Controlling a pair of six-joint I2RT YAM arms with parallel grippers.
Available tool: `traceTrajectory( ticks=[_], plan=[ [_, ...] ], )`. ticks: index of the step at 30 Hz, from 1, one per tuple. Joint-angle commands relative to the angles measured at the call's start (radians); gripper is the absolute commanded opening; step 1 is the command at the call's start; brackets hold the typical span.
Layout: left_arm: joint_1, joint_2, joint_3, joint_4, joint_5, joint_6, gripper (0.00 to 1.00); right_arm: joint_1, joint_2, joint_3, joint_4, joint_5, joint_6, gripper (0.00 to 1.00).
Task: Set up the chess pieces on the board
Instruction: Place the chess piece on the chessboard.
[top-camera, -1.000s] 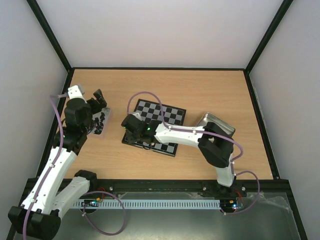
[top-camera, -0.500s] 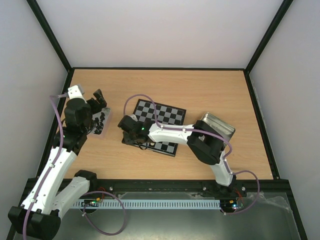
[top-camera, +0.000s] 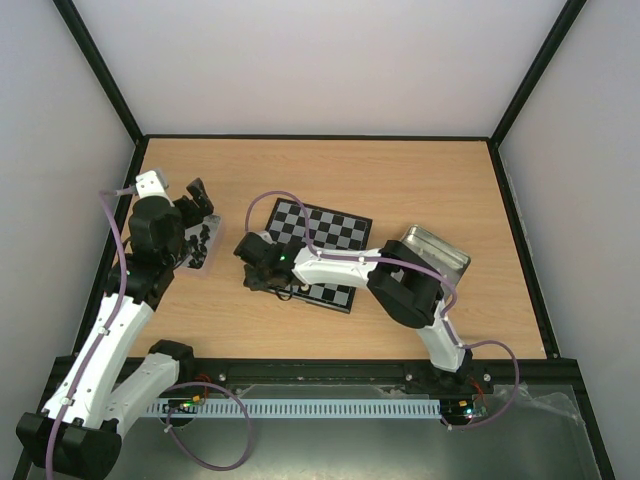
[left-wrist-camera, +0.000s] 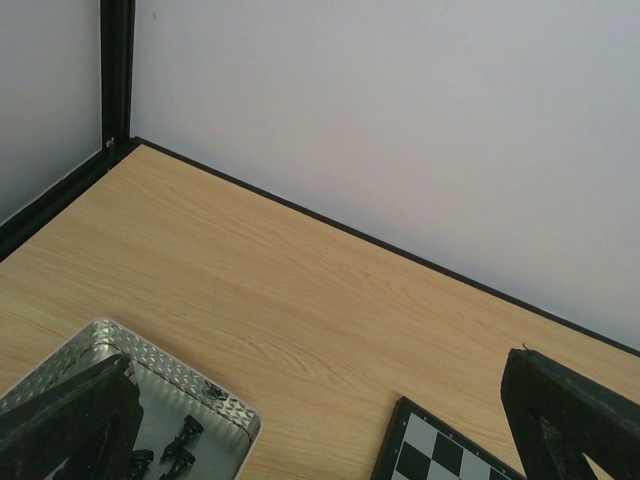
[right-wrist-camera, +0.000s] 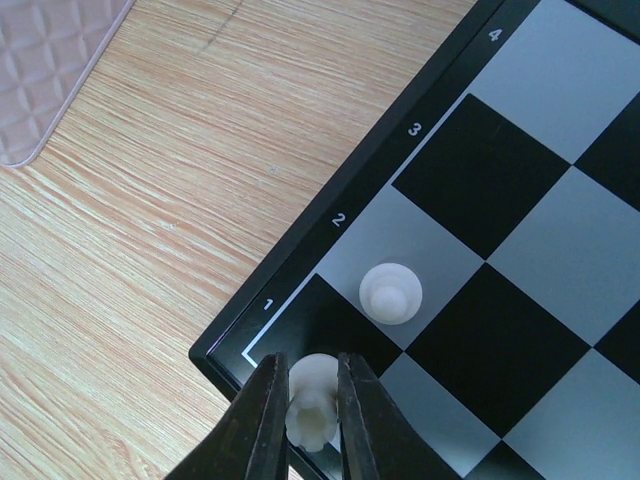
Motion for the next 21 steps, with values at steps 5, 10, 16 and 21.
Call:
traceTrajectory(
  ticks=[5, 10, 16, 21],
  plan=[
    [0.007, -0.008, -0.013, 0.018, 0.002, 0.002, 0.99, 0.006, 0.026, 0.019, -0.032, 0.01, 0.031, 0.15],
    [0.007, -0.008, -0.014, 0.018, 0.002, 0.002, 0.99, 0.006, 0.024, 0.019, -0.026, 0.007, 0.035, 0.17],
    [0.007, -0.009, -0.014, 0.018, 0.001, 0.002, 0.99, 0.006, 0.025, 0.021, -0.017, 0.019, 0.04, 0.13],
    [0.007, -0.008, -0.014, 0.018, 0.003, 0.003, 0.99, 0.006, 0.027, 0.021, -0.014, 0.025, 0.041, 0.12]
  ],
)
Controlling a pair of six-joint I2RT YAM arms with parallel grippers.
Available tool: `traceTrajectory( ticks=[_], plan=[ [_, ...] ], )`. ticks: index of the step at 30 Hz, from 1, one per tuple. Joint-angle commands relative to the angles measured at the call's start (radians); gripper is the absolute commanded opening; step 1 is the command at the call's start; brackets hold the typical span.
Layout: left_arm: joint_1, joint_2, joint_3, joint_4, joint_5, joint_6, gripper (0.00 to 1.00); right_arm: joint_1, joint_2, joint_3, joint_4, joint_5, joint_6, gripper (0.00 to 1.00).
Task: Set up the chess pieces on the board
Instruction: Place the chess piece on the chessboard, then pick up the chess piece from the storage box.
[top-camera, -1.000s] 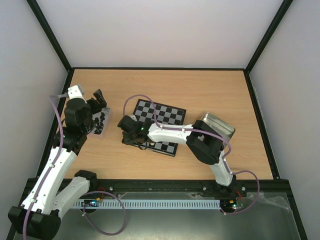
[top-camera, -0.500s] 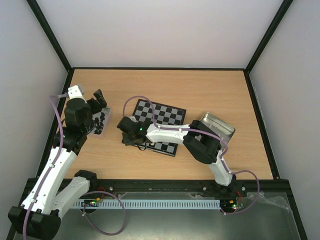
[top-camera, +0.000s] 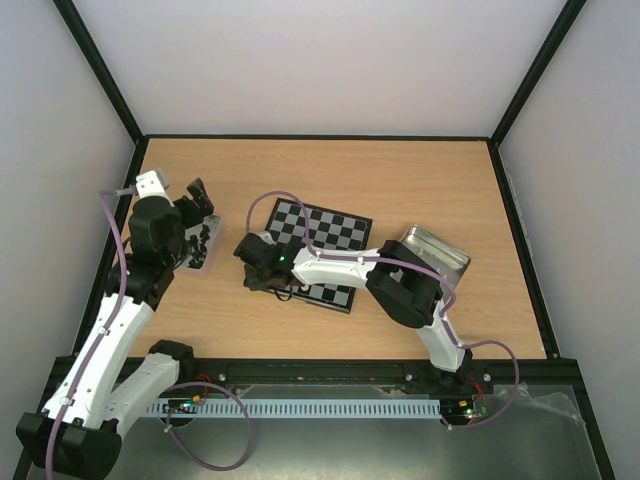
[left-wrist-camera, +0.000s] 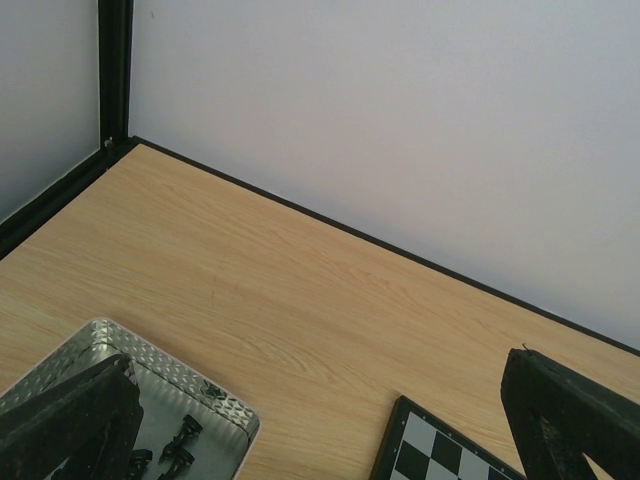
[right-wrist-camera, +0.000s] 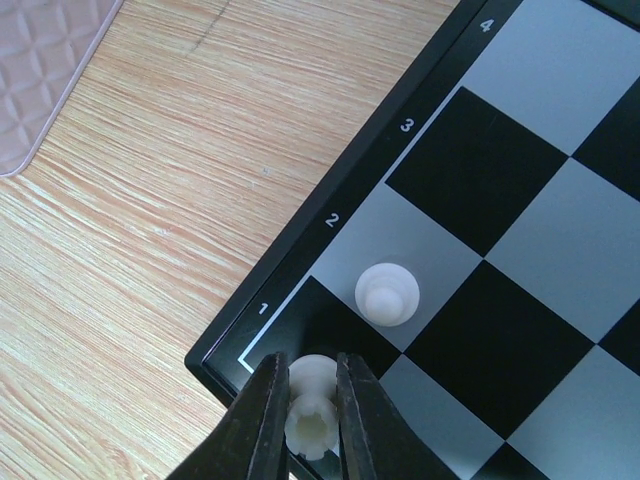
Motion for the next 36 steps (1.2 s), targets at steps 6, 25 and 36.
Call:
traceTrajectory(
  ticks=[6, 25, 36],
  plan=[
    [0.007, -0.009, -0.014, 0.018, 0.0, 0.002, 0.99, 0.005, 0.018, 0.024, -0.013, 0.013, 0.007, 0.16],
    [0.007, -0.012, -0.016, 0.023, 0.021, -0.009, 0.99, -0.065, -0.338, -0.176, 0.053, 0.198, 0.05, 0.3],
    [0.006, -0.008, -0.018, 0.027, 0.031, -0.007, 0.99, -0.372, -0.784, -0.54, -0.052, 0.493, 0.15, 0.31]
  ],
)
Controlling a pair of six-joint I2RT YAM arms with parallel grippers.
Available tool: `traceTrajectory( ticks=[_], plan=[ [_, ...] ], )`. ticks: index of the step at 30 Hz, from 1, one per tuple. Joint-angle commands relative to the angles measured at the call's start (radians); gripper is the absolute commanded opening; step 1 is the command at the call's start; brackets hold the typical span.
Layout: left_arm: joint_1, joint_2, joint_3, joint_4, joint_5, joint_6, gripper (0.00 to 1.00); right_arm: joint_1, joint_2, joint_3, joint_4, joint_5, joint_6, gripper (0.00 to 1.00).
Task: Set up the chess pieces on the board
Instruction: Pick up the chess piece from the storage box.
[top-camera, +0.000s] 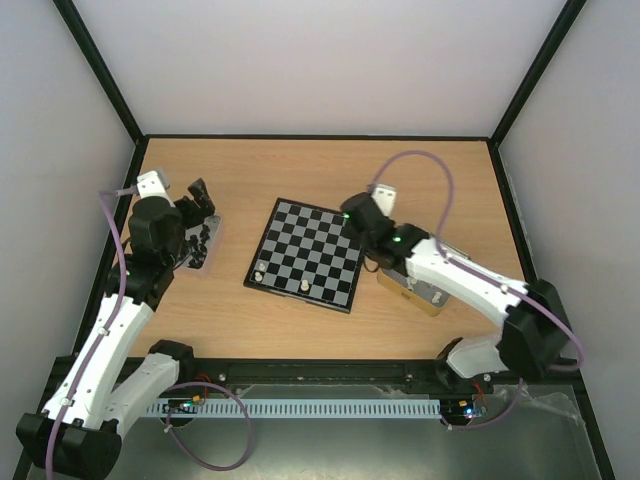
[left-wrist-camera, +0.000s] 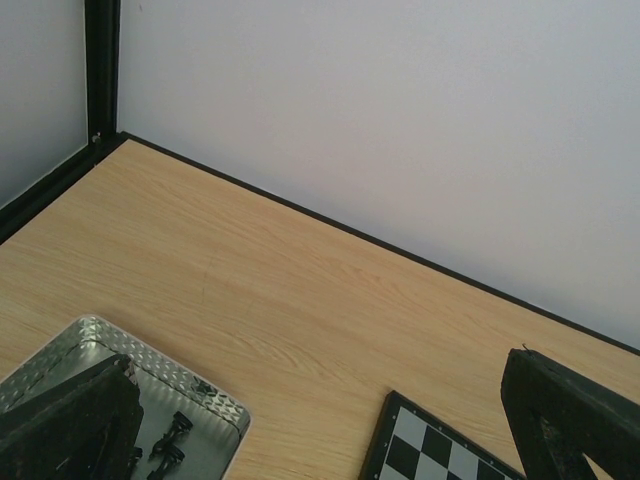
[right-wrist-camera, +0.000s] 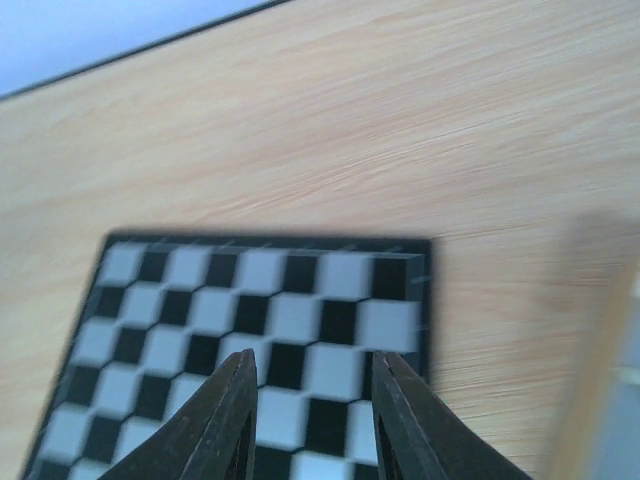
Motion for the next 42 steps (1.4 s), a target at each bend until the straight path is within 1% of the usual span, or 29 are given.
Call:
traceTrajectory(
  ticks=[1, 3, 7, 11, 14, 20, 28, 31, 34, 38, 40, 42],
  plan=[
    [0.005, -0.004, -0.015, 0.028, 0.012, 0.0, 0.99, -0.107, -0.153, -0.13, -0.097, 0.159, 0.066, 0.31],
    [0.005, -0.001, -0.016, 0.029, 0.014, -0.001, 0.99, -0.165, -0.214, -0.186, -0.124, 0.159, 0.081, 0.29],
    [0.005, 0.0, -0.018, 0.028, 0.011, -0.001, 0.99, -0.265, -0.31, -0.291, -0.192, 0.099, 0.088, 0.29],
    [0.005, 0.007, -0.018, 0.03, 0.021, -0.004, 0.99, -0.327, -0.337, -0.374, -0.231, 0.014, 0.112, 0.3],
    [0.005, 0.009, -0.019, 0.031, 0.023, -0.005, 0.99, -0.361, -0.331, -0.43, -0.208, -0.052, 0.127, 0.3],
    [0.005, 0.006, -0.02, 0.03, 0.02, -0.005, 0.99, -0.372, -0.264, -0.467, -0.156, -0.123, 0.12, 0.24],
    [0.005, 0.005, -0.021, 0.03, 0.017, -0.005, 0.99, -0.386, -0.182, -0.48, -0.147, -0.066, 0.098, 0.21],
    [0.005, 0.004, -0.02, 0.03, 0.017, -0.004, 0.99, -0.394, -0.163, -0.485, -0.129, -0.081, 0.085, 0.19],
    [0.005, 0.004, -0.02, 0.028, 0.014, -0.004, 0.99, -0.397, -0.151, -0.486, -0.112, -0.099, 0.08, 0.15],
    [0.005, 0.003, -0.02, 0.028, 0.014, -0.003, 0.99, -0.397, -0.153, -0.484, -0.106, -0.106, 0.073, 0.07],
    [0.005, 0.006, -0.02, 0.028, 0.015, -0.004, 0.99, -0.398, -0.165, -0.473, -0.113, -0.093, 0.068, 0.03],
    [0.005, 0.005, -0.021, 0.028, 0.015, -0.004, 0.99, -0.398, -0.183, -0.451, -0.132, -0.069, 0.06, 0.02]
  ],
)
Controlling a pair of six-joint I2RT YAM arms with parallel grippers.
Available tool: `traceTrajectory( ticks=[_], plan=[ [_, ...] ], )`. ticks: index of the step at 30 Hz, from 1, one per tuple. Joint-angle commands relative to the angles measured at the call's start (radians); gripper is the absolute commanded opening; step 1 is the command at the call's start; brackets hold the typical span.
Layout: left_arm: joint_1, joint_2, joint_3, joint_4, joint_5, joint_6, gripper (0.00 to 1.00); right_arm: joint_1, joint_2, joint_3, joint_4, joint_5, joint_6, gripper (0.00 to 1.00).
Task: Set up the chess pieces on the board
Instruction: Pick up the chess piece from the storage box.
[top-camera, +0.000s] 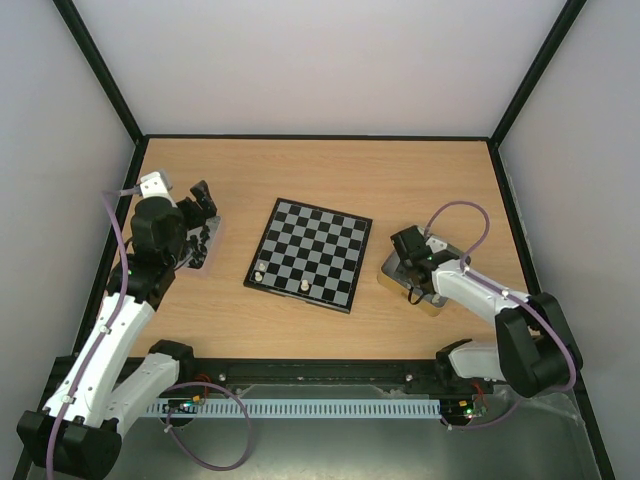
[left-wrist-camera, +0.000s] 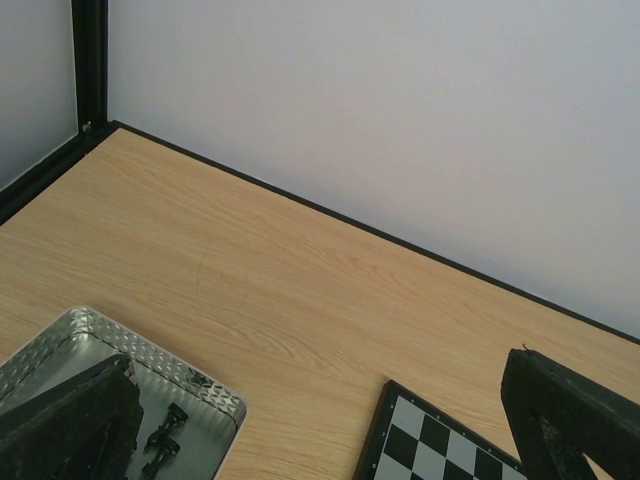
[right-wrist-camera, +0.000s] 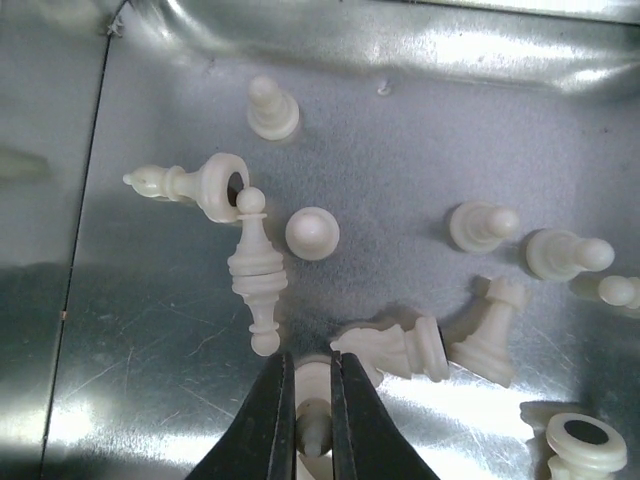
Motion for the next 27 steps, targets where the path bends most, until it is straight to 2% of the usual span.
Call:
traceTrajectory(
  ticks=[1, 5, 9, 18, 21, 27],
  plan=[
    [0.005, -0.002, -0.008, 0.021, -0.006, -0.003, 0.99, -0.006, -0.04, 0.038, -0.028, 0.058, -0.021, 0.02],
    [0.005, -0.003, -0.008, 0.021, -0.008, -0.003, 0.99, -0.006, -0.088, 0.121, -0.087, 0.087, -0.048, 0.02],
    [0.005, -0.003, -0.007, 0.021, -0.006, -0.003, 0.99, -0.006, -0.139, 0.199, -0.095, 0.046, -0.084, 0.02],
    [0.005, -0.005, -0.007, 0.023, -0.005, -0.002, 0.99, 0.007, -0.145, 0.278, 0.029, -0.271, -0.136, 0.02],
    [0.007, -0.004, -0.007, 0.024, -0.004, -0.002, 0.99, 0.066, -0.107, 0.303, 0.088, -0.298, -0.133, 0.02],
    [0.008, -0.003, -0.007, 0.023, -0.002, -0.002, 0.99, 0.246, 0.04, 0.408, 0.132, -0.239, -0.151, 0.02]
  ],
)
